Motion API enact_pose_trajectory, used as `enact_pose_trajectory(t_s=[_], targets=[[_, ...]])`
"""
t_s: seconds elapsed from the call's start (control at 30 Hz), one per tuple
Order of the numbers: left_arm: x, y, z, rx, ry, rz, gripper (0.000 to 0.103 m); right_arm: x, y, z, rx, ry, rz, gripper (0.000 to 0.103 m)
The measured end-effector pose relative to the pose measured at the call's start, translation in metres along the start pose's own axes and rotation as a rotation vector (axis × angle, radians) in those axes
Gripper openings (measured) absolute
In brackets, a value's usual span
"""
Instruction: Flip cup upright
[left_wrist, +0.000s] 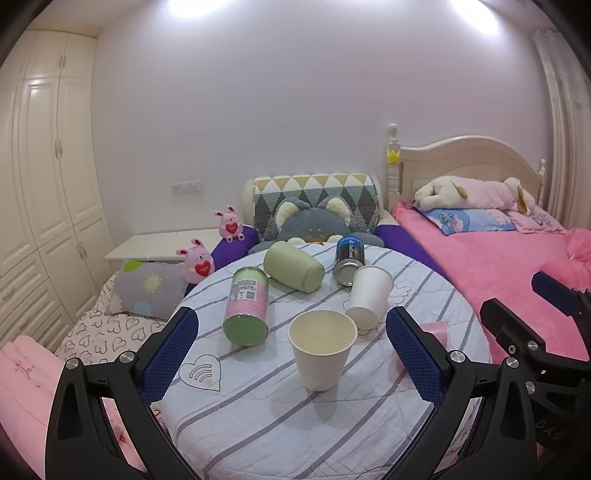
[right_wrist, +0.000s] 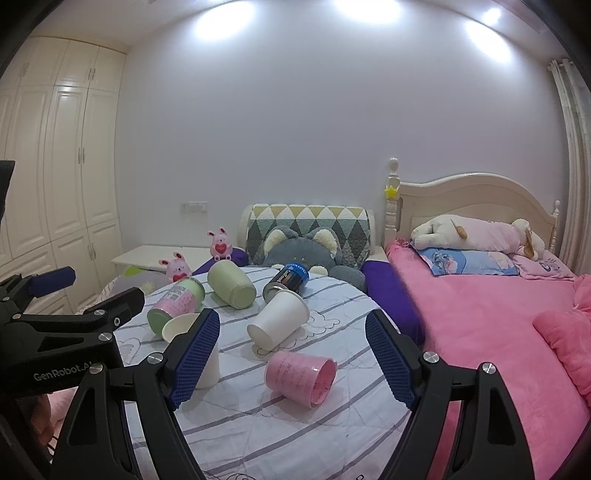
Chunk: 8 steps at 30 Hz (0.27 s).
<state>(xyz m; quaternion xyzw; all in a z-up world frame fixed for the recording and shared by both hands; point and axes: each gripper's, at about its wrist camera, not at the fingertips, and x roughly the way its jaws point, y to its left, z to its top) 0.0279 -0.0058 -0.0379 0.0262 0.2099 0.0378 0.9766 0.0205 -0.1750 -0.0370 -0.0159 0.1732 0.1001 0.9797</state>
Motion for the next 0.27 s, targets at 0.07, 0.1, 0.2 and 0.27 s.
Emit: enact_pose_trajectory(t_s=[0.07,0.1,0.2,0.27], targets=[[0.001,0.001,0.0,-0.005,0.005,-0.003,0.103,0.003,0.001,-0.001,-0.003,0.01,0.004,0.083],[0.002,0.002,-0.001,-0.008,0.009,-0.006,0.103,0.004,0.002,-0.002,-0.005,0.015,0.006,0.083],[0.005,0.005,-0.002,-0.01,0.016,-0.002,0.103,0.008,0.006,-0.003,-0.018,0.032,0.013,0.083],[0.007,0.008,-0.002,-0.013,0.022,0.001,0.103,0.012,0.008,-0.004,-0.02,0.046,0.022,0.083]])
